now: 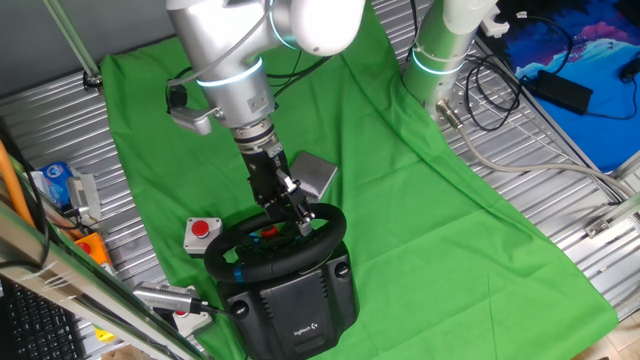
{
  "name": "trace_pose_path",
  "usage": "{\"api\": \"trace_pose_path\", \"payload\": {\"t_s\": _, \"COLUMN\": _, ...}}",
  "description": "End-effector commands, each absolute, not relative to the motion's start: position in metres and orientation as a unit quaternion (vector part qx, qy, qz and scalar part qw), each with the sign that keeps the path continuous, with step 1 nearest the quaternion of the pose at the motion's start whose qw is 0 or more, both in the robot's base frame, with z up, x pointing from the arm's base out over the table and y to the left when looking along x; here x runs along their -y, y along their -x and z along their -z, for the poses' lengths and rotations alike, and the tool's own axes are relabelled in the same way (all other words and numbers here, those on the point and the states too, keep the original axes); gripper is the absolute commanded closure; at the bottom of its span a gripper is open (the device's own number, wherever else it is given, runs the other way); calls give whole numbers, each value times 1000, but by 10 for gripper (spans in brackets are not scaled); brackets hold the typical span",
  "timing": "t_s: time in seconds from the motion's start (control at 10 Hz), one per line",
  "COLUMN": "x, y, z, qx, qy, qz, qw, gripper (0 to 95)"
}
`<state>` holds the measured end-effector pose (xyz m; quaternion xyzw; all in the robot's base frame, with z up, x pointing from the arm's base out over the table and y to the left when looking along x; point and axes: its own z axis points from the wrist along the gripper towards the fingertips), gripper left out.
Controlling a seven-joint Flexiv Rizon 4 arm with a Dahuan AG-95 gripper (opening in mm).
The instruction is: Rotate the steering wheel 90 degrees counterclockwise
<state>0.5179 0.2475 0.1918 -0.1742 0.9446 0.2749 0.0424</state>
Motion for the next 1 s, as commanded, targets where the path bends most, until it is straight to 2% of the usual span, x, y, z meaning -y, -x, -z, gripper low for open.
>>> {"api": "trace_pose_path", "payload": {"t_s": 0.1, "x": -252, "y": -520, "z": -191, "qx": -946, "qy": 170, "qz": -273, "qw": 41, "gripper": 0}}
{"api": "trace_pose_path", "payload": {"t_s": 1.0, "x": -259, "y": -517, "z": -183, "qx": -945, "qy": 170, "qz": -275, "qw": 44, "gripper": 0}}
